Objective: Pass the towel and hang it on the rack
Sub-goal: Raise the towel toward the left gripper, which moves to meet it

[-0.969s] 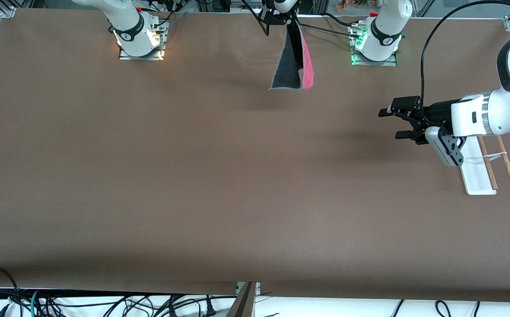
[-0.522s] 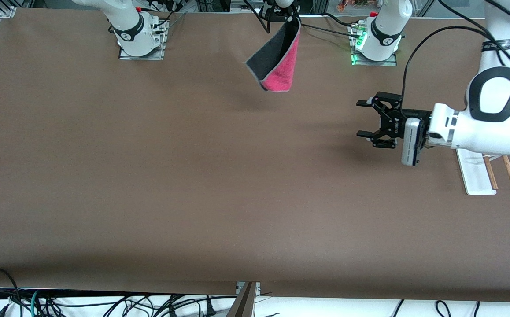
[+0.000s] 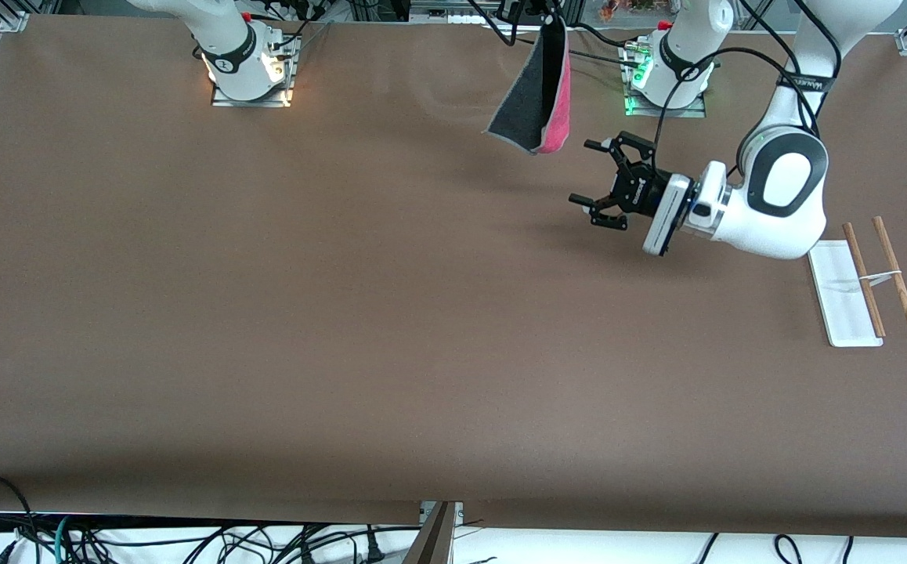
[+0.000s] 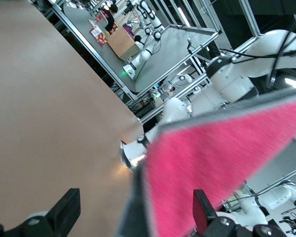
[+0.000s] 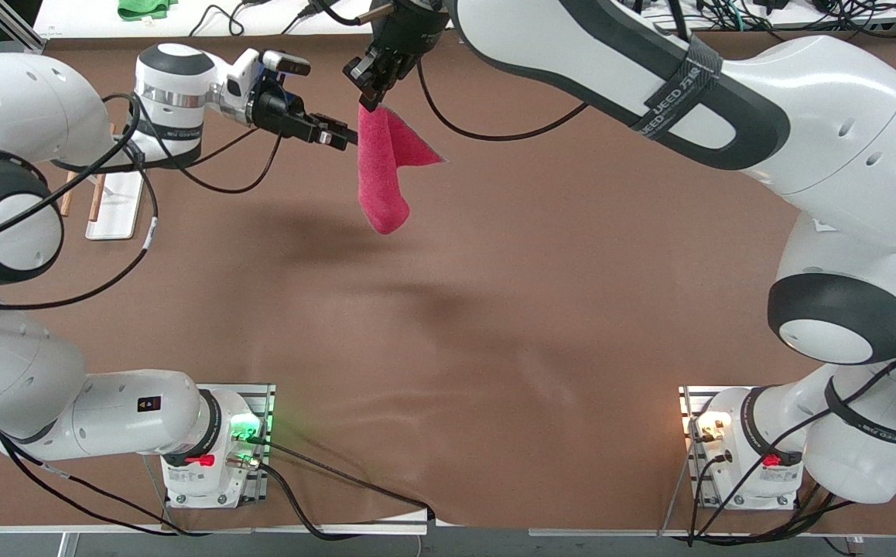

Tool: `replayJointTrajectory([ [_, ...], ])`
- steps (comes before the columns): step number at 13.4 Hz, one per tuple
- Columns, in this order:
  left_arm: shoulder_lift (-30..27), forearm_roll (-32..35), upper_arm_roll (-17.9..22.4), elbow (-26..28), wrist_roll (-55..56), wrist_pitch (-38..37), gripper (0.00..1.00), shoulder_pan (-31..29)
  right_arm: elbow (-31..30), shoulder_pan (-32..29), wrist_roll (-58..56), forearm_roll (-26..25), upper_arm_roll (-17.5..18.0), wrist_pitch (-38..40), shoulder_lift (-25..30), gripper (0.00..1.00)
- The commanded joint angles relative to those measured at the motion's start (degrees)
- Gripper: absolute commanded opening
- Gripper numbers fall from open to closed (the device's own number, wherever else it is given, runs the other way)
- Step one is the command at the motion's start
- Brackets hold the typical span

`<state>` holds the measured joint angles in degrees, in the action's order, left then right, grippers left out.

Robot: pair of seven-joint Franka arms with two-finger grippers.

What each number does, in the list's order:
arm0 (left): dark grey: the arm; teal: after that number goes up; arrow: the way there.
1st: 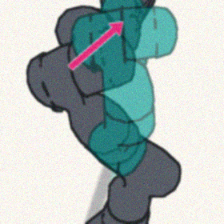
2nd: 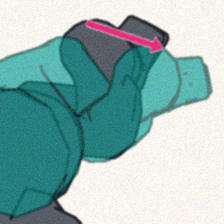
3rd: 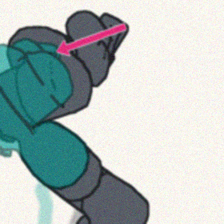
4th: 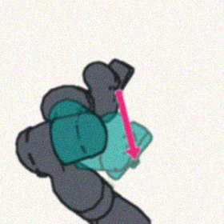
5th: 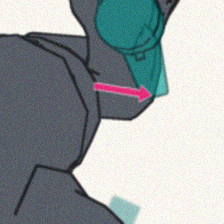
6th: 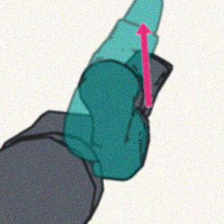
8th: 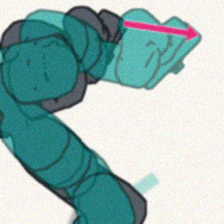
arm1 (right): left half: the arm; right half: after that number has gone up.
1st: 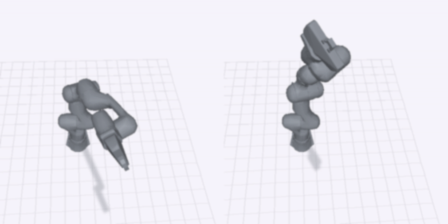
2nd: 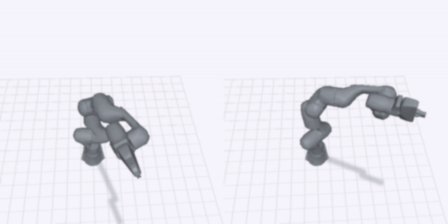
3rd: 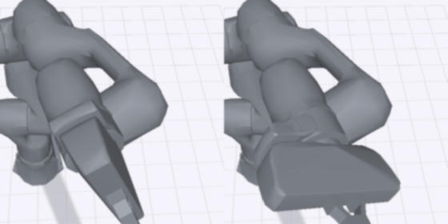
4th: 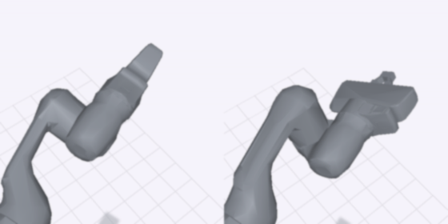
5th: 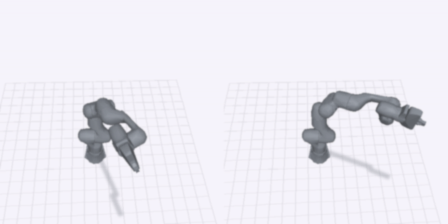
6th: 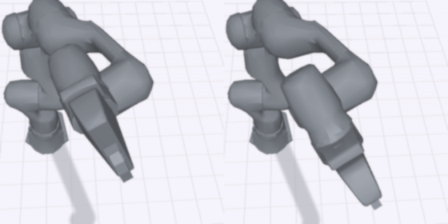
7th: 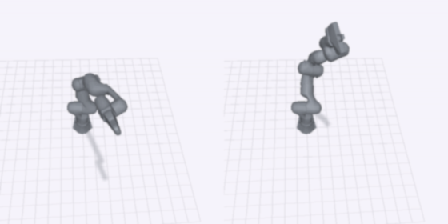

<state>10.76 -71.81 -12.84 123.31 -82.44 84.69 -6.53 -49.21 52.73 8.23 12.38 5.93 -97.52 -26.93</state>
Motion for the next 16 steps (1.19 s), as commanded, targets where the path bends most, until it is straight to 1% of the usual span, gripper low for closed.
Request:
replayJointTrajectory([
  [1,-6.36,-1.58,0.19,6.4,-1.32,-3.82,1.0,-2.34,2.98,0.8,0.56,-0.86,-0.57,0.14,-1.46,0.0],
  [2,-6.36,-1.58,0.19,8.42,-2.02,-4.0,1.0,-2.35,2.98,0.8,0.56,-0.86,-0.57,0.23,-1.46,0.0],
  [4,-6.1,-1.58,0.19,10.18,-5.27,-2.78,1.0,-2.09,2.89,0.71,0.65,-0.86,-0.57,0.31,-1.63,0.0],
  [6,-5.66,-1.58,0.1,10.46,-7.91,-1.9,1.0,-2.09,2.89,0.71,0.47,-0.86,-0.66,0.32,-2.6,0.0],
  [8,-4.61,-2.54,-0.6,12.21,-11.05,-0.76,1.0,-1.65,2.89,0.62,0.47,-0.86,-0.57,0.66,-4.09,0.0],
  [9,-3.65,-4.89,-1.73,14.39,-14.04,0.2,1.0,-1.65,2.89,0.62,0.56,-0.86,-0.57,0.67,-4.53,0.0],
  [10,-2.07,-8.05,-3.49,15.37,-17.46,0.3,0.99,-1.65,2.89,0.62,0.56,-0.86,-0.48,0.67,-4.97,0.0],
  [12,1.62,-11.41,-5.34,14.77,-20.74,2.92,0.99,-1.56,2.8,0.62,0.56,-0.86,-0.48,0.67,-5.41,0.0],
  [13,1.81,-11.51,-5.35,13.46,-20.92,5.37,0.99,-1.47,2.8,0.62,0.65,-0.86,-0.48,0.75,-5.5,0.0],
  [16,3.56,-12.03,-5.79,13.53,-22.14,6.36,0.99,-0.51,2.72,0.62,0.65,-0.86,-0.48,0.58,-5.77,0.0],
])
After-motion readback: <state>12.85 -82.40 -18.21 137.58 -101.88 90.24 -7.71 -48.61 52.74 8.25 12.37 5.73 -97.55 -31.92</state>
